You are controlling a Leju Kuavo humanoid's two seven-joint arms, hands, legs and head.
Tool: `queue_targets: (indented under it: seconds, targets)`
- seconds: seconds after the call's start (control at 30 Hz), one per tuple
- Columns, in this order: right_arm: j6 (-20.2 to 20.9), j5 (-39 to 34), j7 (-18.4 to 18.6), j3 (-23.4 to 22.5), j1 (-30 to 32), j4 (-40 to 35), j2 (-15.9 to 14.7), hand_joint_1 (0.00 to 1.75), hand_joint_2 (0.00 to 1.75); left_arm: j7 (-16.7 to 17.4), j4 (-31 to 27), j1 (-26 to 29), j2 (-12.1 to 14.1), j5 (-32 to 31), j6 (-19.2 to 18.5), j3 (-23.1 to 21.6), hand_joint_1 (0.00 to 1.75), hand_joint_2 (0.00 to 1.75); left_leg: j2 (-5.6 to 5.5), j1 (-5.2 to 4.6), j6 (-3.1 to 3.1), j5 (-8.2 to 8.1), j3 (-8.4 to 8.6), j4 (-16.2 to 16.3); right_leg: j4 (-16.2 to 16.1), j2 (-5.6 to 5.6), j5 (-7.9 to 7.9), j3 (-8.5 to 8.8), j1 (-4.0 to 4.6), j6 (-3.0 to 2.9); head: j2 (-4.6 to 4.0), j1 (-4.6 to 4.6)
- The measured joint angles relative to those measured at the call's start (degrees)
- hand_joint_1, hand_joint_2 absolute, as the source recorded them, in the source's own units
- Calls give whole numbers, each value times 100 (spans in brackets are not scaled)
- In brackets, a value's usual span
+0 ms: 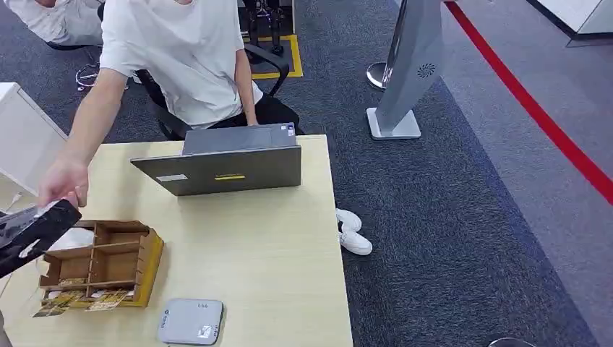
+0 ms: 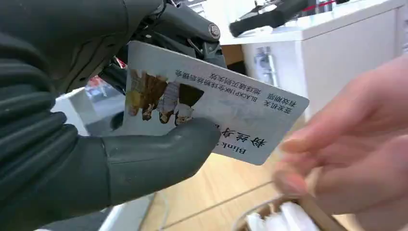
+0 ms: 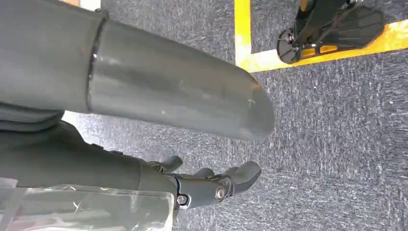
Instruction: Pass the card to the sensor for recognition and then transmit it.
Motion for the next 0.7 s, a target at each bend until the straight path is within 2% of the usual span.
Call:
queue_targets:
  seconds: [0.13, 0.27, 0.53, 0.7]
  targets:
    - [89, 416, -116, -325, -148, 150, -11, 0, 0, 268, -19, -88, 92, -571, -216, -214, 175, 175, -1, 0, 0, 0, 0, 0, 0, 0, 0, 0, 0, 0, 0, 0]
    - [190, 764, -221, -620, -237, 194, -7, 0, 0, 286, -212, -59, 76, -988, -128, -452, 175, 175, -2, 0, 0, 0, -1, 0, 0, -1, 0, 2, 0, 0, 0, 0]
    - [358, 992, -291, -913, -223, 170, 39, 0, 0, -370, -726, 442, -175, -1035, 842, -1167, 175, 175, -13, -2, 1, -1, -4, 1, -2, -5, 0, 1, -1, 1, 0, 0]
    - [350, 948, -306, -907, -216, 168, 55, 0, 0, -683, -898, 763, -201, -987, 1367, -1622, 175, 175, -11, -2, 0, -1, 0, 0, -1, -7, 0, 2, -1, 1, 0, -2]
